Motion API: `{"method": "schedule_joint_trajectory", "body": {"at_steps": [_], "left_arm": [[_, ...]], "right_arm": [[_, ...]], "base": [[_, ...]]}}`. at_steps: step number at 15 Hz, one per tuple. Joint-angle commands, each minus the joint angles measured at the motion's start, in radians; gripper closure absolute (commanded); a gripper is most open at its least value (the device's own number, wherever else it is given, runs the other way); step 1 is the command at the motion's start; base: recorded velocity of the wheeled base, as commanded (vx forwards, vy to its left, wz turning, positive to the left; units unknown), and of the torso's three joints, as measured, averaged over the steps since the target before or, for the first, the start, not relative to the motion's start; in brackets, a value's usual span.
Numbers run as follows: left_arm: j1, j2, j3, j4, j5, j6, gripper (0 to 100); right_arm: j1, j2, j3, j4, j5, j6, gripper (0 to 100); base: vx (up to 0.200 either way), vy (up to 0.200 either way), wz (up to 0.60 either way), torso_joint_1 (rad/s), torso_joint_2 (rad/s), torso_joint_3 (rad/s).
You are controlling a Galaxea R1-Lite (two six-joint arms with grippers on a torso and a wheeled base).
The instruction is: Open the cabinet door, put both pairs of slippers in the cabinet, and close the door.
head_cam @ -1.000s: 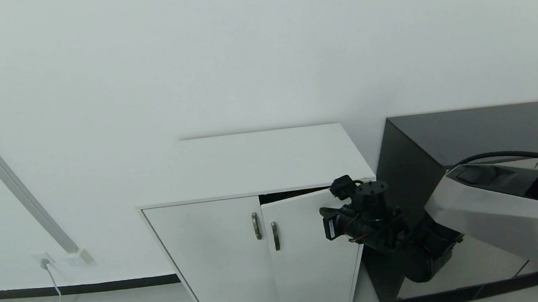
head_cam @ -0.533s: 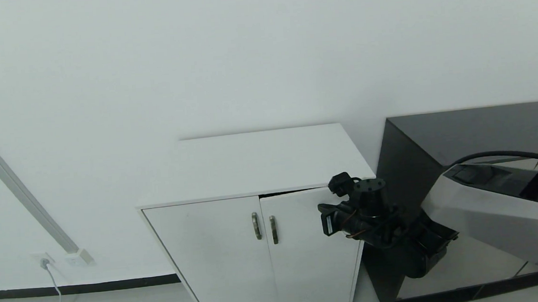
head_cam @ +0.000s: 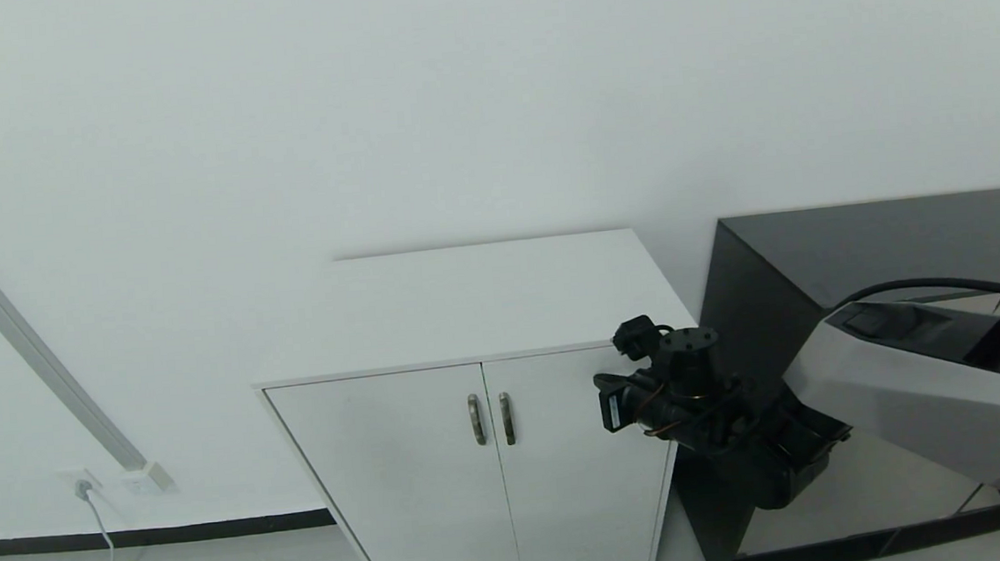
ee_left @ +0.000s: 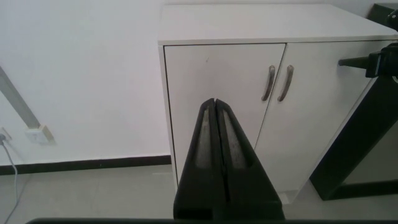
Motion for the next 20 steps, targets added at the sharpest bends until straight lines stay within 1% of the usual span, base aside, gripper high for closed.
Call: {"method": "schedule_joint_trajectory", "body": {"at_steps": [1,8,10,15,17,18,20], "left_arm": [[0.000,0.000,0.000,0.000,0.000,0.000,100],[0.000,0.000,0.000,0.000,0.000,-0.002,100],[0.000,0.000,0.000,0.000,0.000,-0.002,100],[0.000,0.000,0.000,0.000,0.000,-0.003,100],[0.000,0.000,0.000,0.000,0.002,-0.007,100],[0.000,0.000,0.000,0.000,0.002,-0.010,100],[0.000,0.000,0.000,0.000,0.002,-0.010,100]], "right_arm": [[0.000,0.002,-0.006,-0.002,0.000,0.000,100],[-0.001,0.010,-0.019,-0.002,-0.001,0.000,100],[-0.001,-0.002,0.006,-0.006,-0.001,0.000,100],[-0.001,-0.136,0.152,-0.023,-0.025,0.000,100],[-0.021,-0.243,0.283,-0.089,-0.049,0.000,100],[-0.032,-0.283,0.329,-0.114,-0.060,0.000,100],[-0.066,-0.387,0.437,-0.135,-0.104,-0.003,100]], "base": [[0.000,0.000,0.00,0.000,0.00,0.000],[0.000,0.000,0.00,0.000,0.00,0.000],[0.000,0.000,0.00,0.000,0.00,0.000],[0.000,0.000,0.00,0.000,0.00,0.000],[0.000,0.000,0.00,0.000,0.00,0.000],[0.000,0.000,0.00,0.000,0.00,0.000],[0.000,0.000,0.00,0.000,0.00,0.000]]}}
